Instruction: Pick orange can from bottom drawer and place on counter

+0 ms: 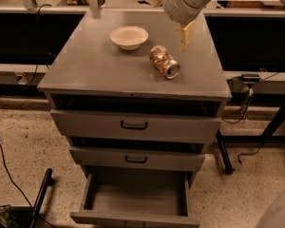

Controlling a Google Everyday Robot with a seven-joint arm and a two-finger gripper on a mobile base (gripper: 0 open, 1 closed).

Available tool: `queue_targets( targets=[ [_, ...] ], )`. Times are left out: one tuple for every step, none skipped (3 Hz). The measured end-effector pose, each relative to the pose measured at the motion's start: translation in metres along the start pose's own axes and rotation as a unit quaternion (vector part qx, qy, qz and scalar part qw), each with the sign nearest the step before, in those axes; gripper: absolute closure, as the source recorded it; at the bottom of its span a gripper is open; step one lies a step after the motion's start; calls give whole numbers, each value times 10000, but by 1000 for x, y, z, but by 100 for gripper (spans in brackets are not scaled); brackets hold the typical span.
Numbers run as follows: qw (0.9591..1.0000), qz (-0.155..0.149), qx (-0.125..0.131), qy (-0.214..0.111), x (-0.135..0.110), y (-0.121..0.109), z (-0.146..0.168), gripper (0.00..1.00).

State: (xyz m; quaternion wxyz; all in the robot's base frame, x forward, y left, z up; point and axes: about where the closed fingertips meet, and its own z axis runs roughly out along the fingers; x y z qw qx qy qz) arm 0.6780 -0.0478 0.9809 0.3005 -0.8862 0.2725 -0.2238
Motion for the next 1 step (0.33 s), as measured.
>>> queue_targets(
  targets=[
    [9998,127,105,-135,-6,-5,1,0]
  ],
)
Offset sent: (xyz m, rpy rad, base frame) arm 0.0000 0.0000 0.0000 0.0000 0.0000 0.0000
